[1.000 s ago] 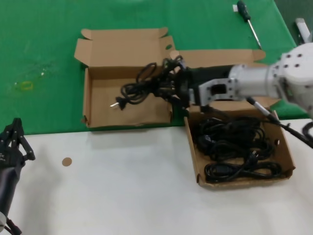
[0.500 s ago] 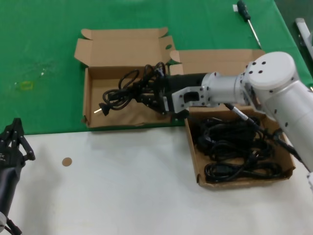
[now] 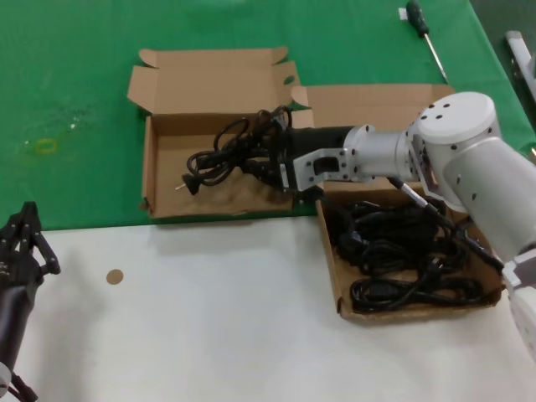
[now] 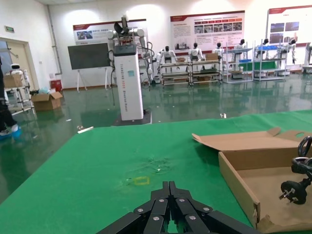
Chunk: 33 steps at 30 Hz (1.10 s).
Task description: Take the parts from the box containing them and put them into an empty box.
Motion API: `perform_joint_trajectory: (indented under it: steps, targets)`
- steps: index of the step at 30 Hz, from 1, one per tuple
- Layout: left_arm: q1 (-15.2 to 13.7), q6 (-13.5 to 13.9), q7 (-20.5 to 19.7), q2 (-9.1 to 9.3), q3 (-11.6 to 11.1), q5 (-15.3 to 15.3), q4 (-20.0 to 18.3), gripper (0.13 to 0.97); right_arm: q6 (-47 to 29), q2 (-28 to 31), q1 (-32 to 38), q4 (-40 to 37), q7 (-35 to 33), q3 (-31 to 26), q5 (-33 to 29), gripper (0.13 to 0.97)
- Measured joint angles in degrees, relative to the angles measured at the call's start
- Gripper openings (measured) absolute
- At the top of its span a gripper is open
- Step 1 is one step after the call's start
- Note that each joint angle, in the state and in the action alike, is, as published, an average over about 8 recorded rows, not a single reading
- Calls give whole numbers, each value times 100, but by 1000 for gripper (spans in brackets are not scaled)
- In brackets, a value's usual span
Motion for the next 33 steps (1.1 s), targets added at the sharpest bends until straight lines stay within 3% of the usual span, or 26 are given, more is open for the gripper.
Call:
perform_joint_trajectory:
  steps: [13, 20, 25, 33]
  targets:
    - [0, 0, 0, 0, 0, 0, 0, 152, -46, -27, 0, -36, -44, 123, 27, 320]
    - [0, 0, 0, 0, 0, 0, 0, 152, -86, 39, -22, 74, 9, 154, 23, 457]
    - [0, 0, 0, 0, 0, 0, 0, 152, -151, 272, -247, 692, 404, 89, -46, 477]
    - [0, 0, 0, 0, 0, 0, 0, 152, -262, 869, -885, 2304, 1350, -12, -125, 690]
